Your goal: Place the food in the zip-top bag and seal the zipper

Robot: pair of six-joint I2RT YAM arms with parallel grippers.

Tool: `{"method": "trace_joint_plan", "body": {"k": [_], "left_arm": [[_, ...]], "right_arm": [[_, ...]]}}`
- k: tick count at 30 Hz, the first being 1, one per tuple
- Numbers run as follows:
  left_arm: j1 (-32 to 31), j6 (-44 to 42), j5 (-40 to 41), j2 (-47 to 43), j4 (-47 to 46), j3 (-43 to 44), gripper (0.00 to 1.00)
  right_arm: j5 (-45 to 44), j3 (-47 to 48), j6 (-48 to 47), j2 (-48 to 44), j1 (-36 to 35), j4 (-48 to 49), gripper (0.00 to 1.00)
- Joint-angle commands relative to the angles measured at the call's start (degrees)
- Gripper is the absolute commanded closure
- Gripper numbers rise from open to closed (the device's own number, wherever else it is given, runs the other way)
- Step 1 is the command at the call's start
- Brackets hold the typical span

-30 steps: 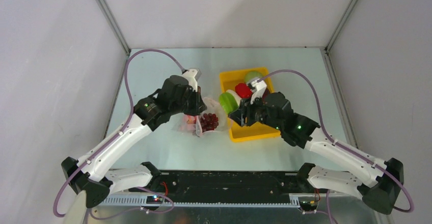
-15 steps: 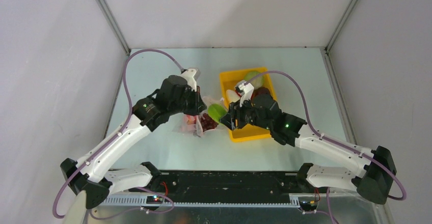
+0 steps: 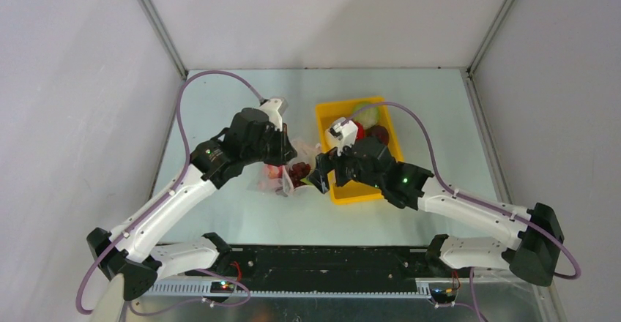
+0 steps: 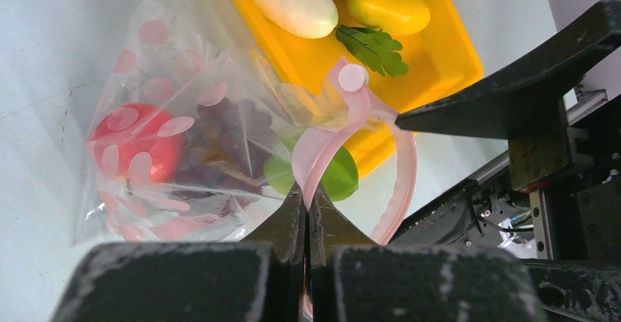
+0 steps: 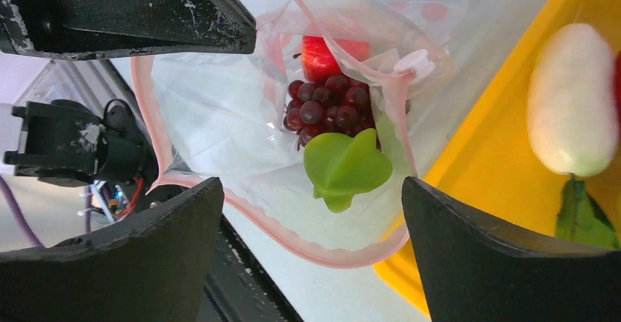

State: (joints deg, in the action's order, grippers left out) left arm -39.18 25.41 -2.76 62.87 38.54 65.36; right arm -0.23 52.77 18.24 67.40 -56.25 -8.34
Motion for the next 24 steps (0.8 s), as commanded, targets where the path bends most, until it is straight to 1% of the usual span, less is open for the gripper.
{"method": "trace_joint_plan", "body": {"k": [1,4,8,10,13,14,15,16,19,20,24], "left_arm": [[0.66,-0.67,-0.10,-1.84,-2.35,-0.29,1.00],[1.02,-0.69,0.37,-2.23,-2.11,-0.15,0.99],[1.75,-1.05,2.46,-3.26,-1.56,0.05,0.98],[2.39,-1.04,3.41,-3.96,-1.37,0.03,0.98],[3.04,-1.09,5.11,-4.99,-1.52,-0.27,0.96],[3.18,-1.07,5.17,-5.01,-1.60,-0.31,0.96],[3.28,-1.07,5.01,-5.12,-1.57,-0.32,0.96],[3.30,-1.00,4.80,-5.17,-1.70,-0.43,0.96],[3.38,-0.88,4.41,-4.91,-2.01,-0.68,0.96],[3.40,-0.84,4.14,-4.80,-1.95,-0.68,0.97],[3.41,-0.67,3.35,-4.65,-2.13,-0.84,0.97]], "right_arm": [[-5.86,2.32,-2.09,-3.88,-0.11,0.32,0.01],[-9.72,1.93,-3.31,-5.68,0.30,-0.88,0.01],[-12.84,1.24,-4.71,-8.41,2.70,-3.67,0.01],[-13.50,0.16,-4.90,-9.16,4.95,-5.34,0.01],[-14.10,-0.35,-5.39,-8.95,10.39,-10.07,0.06],[-13.99,-0.40,-6.76,-8.20,13.01,-11.24,0.07],[-13.28,-0.40,-7.93,-7.61,14.20,-13.34,0.08],[-13.16,-0.44,-10.92,-6.35,16.25,-14.24,0.09],[-12.05,-0.39,-18.13,-3.30,18.51,-16.90,0.10],[-11.98,-0.39,-21.75,-1.63,19.24,-16.98,0.10],[-10.72,-0.12,-28.90,3.05,22.45,-15.37,0.10]]}}
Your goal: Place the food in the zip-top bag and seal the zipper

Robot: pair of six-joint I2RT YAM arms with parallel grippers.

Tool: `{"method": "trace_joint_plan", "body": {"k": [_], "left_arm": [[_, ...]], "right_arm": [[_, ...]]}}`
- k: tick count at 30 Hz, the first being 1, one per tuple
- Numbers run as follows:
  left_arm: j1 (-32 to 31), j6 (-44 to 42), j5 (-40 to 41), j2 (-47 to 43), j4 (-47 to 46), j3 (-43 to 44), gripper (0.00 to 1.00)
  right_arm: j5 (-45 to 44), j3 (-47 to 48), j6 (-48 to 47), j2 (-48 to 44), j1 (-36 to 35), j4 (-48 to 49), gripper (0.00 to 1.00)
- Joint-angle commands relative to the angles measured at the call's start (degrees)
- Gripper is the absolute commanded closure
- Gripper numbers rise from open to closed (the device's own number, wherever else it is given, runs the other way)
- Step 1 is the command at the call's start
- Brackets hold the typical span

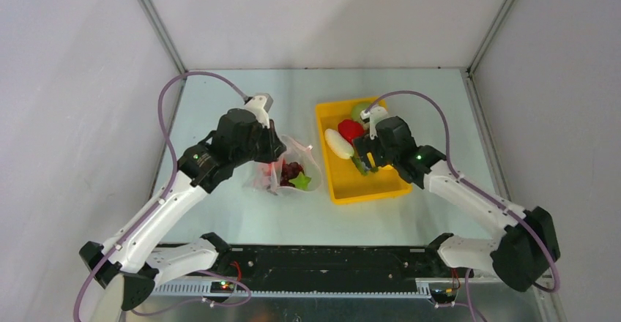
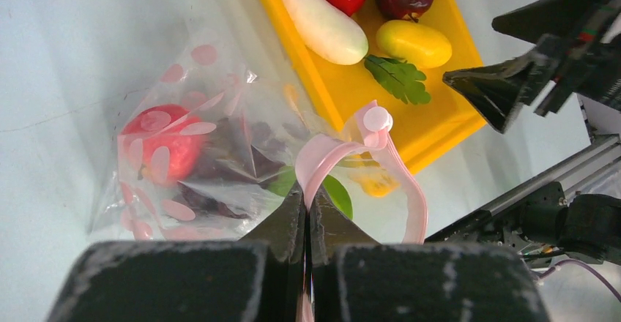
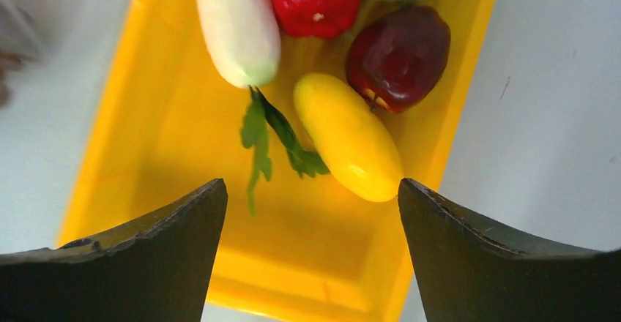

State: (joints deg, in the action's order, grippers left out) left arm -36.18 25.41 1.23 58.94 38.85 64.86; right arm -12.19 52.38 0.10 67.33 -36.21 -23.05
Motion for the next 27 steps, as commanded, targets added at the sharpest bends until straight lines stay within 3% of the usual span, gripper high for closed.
{"method": "trace_joint_plan", "body": {"k": [1,9,27], "left_arm": [[0.41,-0.64,-0.68,-0.69,-2.54,-0.48,0.97],[0.44,-0.66,-0.80,0.13,-2.59,-0.48,0.98],[0.43,-0.78,-0.80,0.21,-2.81,-0.55,0.98]], "right_arm": [[1.96,0.31,-11.67,4.64,2.91,-0.10,0.10],[4.08,2.74,-18.03,13.34,5.24,0.72,0.15],[6.66,5.05,-15.37,27.26,7.42,5.01,0.22]]}}
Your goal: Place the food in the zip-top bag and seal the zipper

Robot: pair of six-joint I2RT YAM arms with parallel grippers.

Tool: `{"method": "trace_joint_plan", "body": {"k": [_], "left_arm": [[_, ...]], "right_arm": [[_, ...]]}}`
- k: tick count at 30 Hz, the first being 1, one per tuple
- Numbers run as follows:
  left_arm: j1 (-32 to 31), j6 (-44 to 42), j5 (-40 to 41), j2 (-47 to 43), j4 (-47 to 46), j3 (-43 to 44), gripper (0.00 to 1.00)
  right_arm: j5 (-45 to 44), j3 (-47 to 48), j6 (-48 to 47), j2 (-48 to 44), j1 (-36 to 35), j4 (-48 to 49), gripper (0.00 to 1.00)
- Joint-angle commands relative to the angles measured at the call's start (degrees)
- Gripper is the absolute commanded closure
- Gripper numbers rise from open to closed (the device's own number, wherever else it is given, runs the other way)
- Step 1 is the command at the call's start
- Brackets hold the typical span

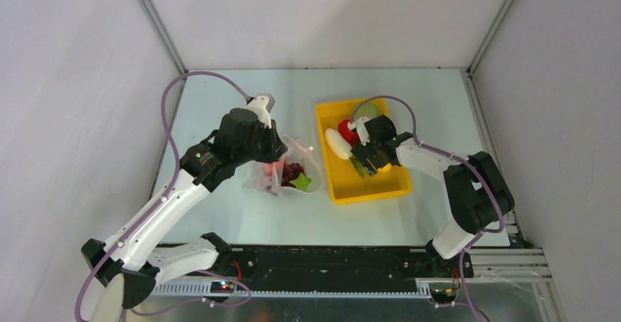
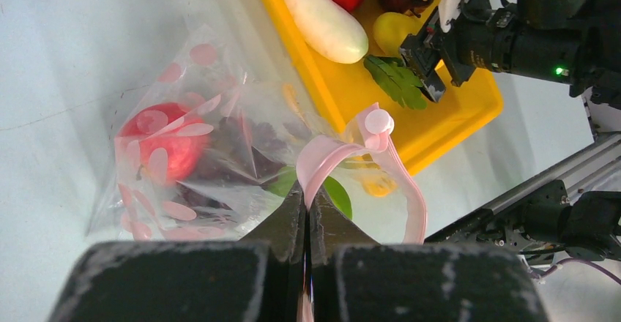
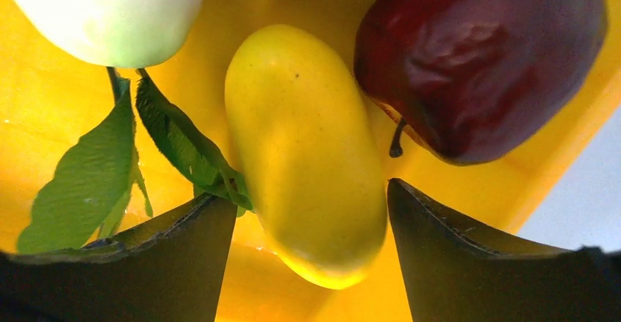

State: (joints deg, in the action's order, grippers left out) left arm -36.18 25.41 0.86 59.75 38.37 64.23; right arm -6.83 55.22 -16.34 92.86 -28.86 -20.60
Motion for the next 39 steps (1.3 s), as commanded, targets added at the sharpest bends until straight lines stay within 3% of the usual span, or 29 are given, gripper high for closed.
{"method": "trace_joint_plan", "body": {"k": [1,7,17,23,27,39], "left_arm": [[0.42,-0.79,-0.42,-0.60,-2.27,0.10,0.98],[0.51,-0.80,-0.42,-0.51,-2.22,0.10,0.98],[0.50,-1.22,-1.60,-1.91,-2.12,0.01,0.98],[0.51,-1.25,-1.98,-1.88,-2.23,-0.01,0.98],[0.50,-1.17,-2.47,-1.58,-2.24,0.02,0.98],[0.50,-0.92,-2.60,-1.21,-2.35,-0.07,0.98]], "right_arm": [[1.61,2.25,1.58,2.22,0.02,2.61,0.24],[2.32,2.17,5.01,-0.44,-0.03,2.59,0.47],[-1.32,-1.56,14.34,-18.81,-1.44,1.98,0.62],[3.69,-5.15,17.83,-32.28,-1.84,4.07,0.60],[5.27,-5.61,18.63,-35.44,-1.86,3.20,0.60],[2.30,-7.06,23.78,-28.12,-1.90,4.33,0.58]]}}
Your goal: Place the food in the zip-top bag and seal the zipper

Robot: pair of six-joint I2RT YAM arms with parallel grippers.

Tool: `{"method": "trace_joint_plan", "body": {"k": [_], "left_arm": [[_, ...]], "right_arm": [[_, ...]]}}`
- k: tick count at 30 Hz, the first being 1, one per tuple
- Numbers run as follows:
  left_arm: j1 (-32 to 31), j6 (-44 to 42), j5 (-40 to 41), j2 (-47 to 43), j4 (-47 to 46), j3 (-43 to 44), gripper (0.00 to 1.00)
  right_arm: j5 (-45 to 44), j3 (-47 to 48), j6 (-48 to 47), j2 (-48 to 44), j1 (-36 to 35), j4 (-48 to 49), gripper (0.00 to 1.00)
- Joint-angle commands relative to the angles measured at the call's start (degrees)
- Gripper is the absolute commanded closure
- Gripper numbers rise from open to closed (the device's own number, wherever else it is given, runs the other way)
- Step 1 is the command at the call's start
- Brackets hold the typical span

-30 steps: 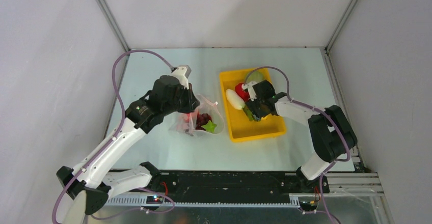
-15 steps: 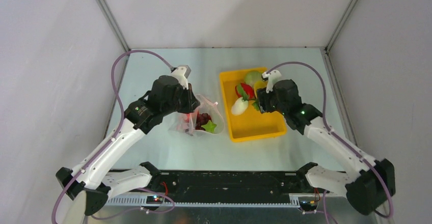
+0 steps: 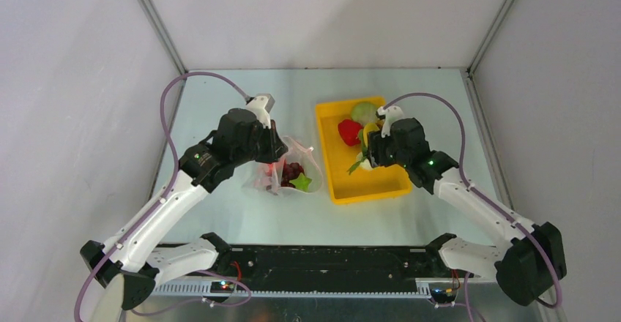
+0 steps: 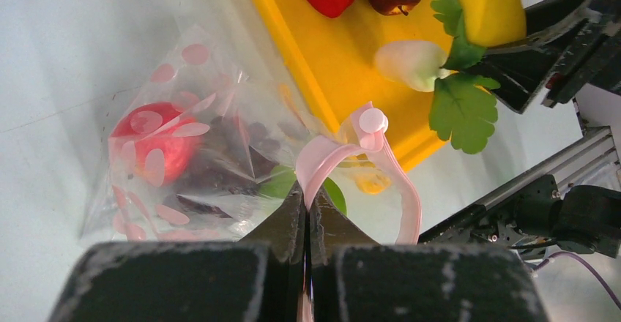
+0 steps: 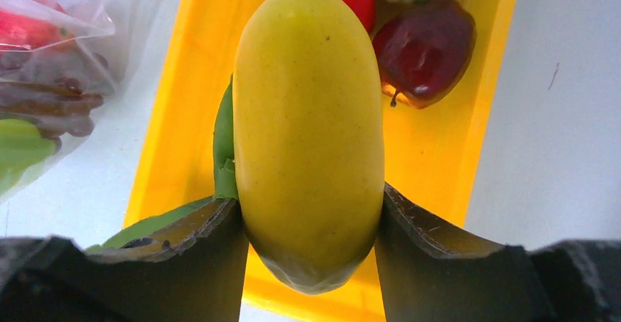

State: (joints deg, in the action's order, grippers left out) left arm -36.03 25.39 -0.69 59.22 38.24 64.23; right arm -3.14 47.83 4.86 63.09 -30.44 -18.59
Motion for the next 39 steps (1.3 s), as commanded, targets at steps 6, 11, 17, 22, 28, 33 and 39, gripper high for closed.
{"method": "trace_joint_plan", "body": {"k": [6,11,17,22,28,33,39], "left_arm": [[0.36,-0.82,-0.83,-0.25,-2.03,0.02,0.98],[0.36,-0.85,-0.57,-0.16,-1.91,0.10,0.98],[0.35,-1.07,-0.13,-0.33,-1.76,0.11,0.98],[0.43,-1.28,-0.26,-0.31,-1.60,0.18,0.98],[0.48,-1.36,-0.12,-0.36,-1.52,0.15,0.98],[0.44,-1.26,-0.07,-0.36,-1.65,0.11,0.98],[0.54,-1.22,-0.60,-0.04,-1.75,0.11,0.98]], "right_arm": [[-2.03,0.53,4.53,10.84,-0.40,6.04,0.55],[-3.93,4.88,5.70,18.60,-0.53,6.04,0.47],[-3.66,7.27,4.90,19.86,-2.30,2.14,0.26],[-1.26,7.27,3.93,17.68,-2.70,0.61,0.18],[-7.67,7.27,7.56,18.29,-2.12,0.11,0.17],[-10.36,7.38,18.48,20.28,-1.58,-3.39,0.17],[-18.59,7.35,34.26,20.64,-4.80,-12.72,0.17]]}}
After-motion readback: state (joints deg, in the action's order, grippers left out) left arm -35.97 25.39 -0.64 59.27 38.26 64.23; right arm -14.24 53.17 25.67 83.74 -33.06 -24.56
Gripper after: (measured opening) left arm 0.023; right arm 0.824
